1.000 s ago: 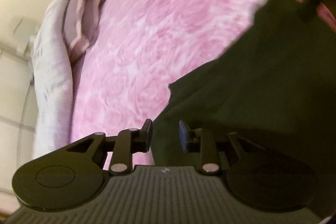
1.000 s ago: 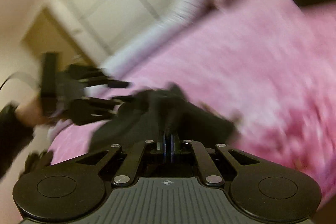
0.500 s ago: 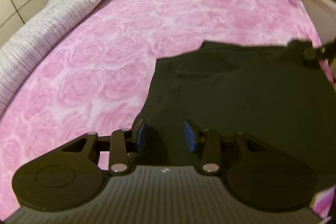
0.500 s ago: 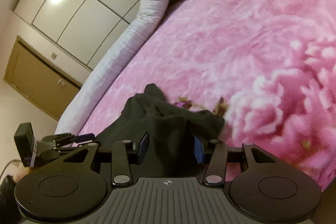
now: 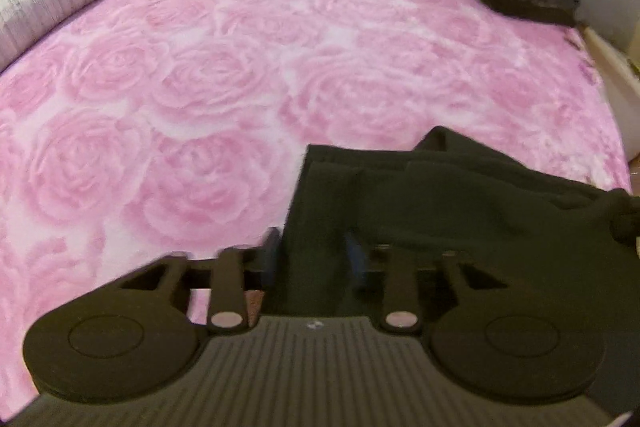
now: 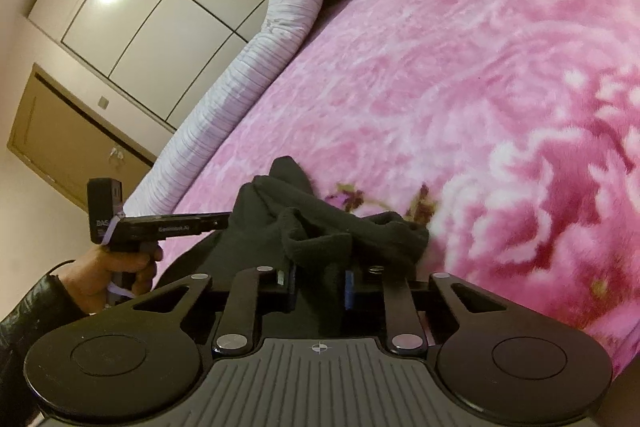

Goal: Fold clothes

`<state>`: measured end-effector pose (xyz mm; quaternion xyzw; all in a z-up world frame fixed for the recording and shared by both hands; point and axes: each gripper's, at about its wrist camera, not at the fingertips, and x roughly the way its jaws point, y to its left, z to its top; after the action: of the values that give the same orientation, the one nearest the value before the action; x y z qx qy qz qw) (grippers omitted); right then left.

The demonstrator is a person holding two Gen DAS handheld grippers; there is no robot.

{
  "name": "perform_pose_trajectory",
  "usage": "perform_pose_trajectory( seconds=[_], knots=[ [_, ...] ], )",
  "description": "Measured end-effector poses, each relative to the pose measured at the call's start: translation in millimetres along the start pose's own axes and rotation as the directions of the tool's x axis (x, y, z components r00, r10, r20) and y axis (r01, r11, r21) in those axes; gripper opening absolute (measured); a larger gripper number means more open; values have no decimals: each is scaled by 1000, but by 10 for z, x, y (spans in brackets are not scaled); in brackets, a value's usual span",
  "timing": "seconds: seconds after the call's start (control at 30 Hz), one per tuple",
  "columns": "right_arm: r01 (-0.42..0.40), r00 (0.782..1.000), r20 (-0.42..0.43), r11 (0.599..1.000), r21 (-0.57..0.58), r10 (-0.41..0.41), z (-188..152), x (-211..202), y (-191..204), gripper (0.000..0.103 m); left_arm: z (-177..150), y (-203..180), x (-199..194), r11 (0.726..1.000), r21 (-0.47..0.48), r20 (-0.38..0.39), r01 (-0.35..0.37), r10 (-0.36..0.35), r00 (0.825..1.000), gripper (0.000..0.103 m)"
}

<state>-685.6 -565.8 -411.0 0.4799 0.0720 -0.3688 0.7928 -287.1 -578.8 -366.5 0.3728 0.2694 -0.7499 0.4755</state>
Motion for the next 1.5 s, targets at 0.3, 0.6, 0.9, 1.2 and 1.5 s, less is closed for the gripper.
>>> perform_pose_trajectory(
  seconds=[0.3, 0.6, 0.9, 1.2, 1.5],
  knots=[
    [-12, 997, 69, 985, -174, 24, 118, -256, 361, 5, 39, -160, -536, 993, 102, 178, -57, 38, 983, 5],
    [46, 991, 131, 989, -141, -27, 128, -197, 224, 5, 143, -133, -198, 996, 79, 197, -48, 31, 980, 5],
    [70, 996, 54, 995, -69, -66, 126, -56, -42, 9, 122, -28, 65, 998, 21, 100, -64, 62, 993, 20],
    [247, 956, 206, 951, -184, -208, -47, -703, 321, 29, -291, -191, -950, 992, 17, 180, -128, 123, 976, 18],
    [108, 987, -77, 938, -329, -141, -442, -86, 650, 31, -862, -715, -682, 977, 154, 82, -150, 139, 987, 20]
  ],
)
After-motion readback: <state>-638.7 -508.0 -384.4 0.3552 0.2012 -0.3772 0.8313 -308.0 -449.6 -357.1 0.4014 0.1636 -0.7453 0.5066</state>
